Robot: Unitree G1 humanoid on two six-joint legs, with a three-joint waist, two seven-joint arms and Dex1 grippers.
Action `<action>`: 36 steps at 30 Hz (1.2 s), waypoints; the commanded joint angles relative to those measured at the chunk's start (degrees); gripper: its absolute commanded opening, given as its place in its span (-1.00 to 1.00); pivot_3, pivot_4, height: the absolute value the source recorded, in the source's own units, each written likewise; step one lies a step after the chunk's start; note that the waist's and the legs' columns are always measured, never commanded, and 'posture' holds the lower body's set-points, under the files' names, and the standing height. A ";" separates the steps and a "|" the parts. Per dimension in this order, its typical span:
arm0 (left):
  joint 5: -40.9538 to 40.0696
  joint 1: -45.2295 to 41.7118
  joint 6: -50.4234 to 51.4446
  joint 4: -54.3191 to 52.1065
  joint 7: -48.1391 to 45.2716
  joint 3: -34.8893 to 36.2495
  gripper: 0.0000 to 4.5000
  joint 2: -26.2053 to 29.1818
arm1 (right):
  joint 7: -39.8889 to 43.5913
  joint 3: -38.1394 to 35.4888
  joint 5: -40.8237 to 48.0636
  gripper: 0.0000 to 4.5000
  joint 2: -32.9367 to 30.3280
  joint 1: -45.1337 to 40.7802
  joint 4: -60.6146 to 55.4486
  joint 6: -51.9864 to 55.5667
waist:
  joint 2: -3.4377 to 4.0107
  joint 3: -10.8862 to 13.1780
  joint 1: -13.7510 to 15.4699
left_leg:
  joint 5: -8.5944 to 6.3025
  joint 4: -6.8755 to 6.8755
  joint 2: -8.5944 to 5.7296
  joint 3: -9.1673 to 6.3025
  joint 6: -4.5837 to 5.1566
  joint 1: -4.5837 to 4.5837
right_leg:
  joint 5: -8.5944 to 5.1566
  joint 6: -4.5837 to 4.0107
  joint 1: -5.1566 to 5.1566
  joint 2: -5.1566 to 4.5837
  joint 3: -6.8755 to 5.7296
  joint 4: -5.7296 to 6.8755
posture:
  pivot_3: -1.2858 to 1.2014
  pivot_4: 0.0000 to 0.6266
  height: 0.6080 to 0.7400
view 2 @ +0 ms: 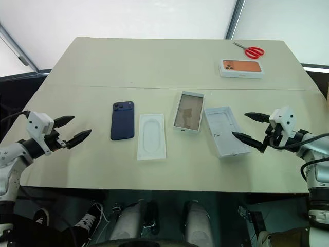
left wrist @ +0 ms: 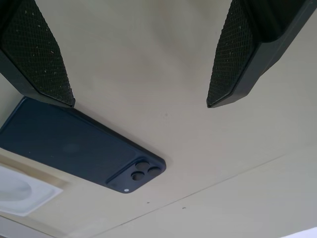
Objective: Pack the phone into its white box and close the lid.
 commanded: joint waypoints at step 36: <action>-0.94 -0.92 -0.44 0.29 -0.23 2.31 0.99 1.61 | -0.46 -4.16 0.97 1.00 -2.83 -0.37 4.90 2.15 | 0.02 0.01 -0.02 | -0.01 -0.05 -0.01 0.00 0.01 -0.01 | -0.03 -0.08 -0.22 -0.03 0.01 -0.08 | 0.03 -0.52 0.96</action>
